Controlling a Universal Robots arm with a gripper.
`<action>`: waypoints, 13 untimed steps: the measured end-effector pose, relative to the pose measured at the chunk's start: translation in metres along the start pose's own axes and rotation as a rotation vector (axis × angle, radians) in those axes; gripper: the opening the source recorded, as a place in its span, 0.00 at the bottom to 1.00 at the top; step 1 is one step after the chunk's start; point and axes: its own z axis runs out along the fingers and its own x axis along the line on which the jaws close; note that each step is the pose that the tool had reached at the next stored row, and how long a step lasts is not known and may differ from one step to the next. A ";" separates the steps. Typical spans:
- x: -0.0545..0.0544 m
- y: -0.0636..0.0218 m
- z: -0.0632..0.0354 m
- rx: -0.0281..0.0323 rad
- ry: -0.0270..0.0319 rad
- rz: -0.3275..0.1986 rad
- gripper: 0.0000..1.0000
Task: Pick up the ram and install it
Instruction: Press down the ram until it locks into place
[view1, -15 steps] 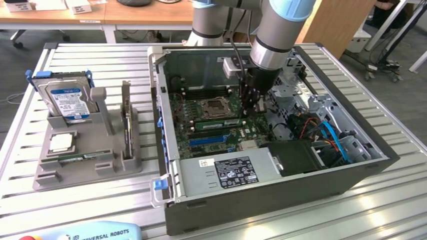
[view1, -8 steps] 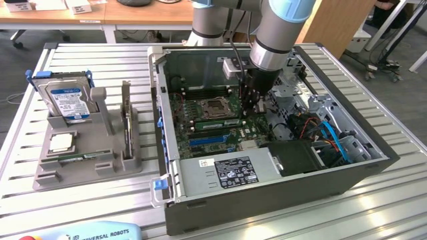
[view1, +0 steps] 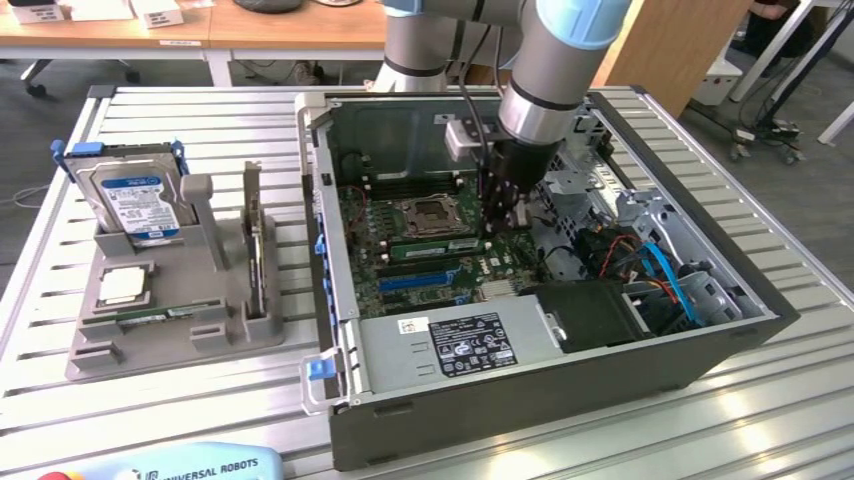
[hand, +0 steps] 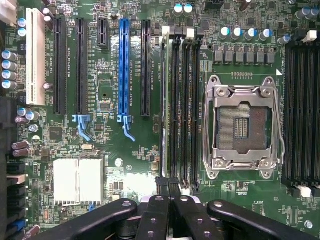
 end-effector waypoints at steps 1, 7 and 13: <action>0.000 0.0000 0.0003 -0.0001 0.0002 0.000 0.10; 0.000 -0.0001 0.0018 0.0000 0.0003 0.000 0.10; 0.000 -0.0001 0.0024 -0.0001 0.0003 0.000 0.10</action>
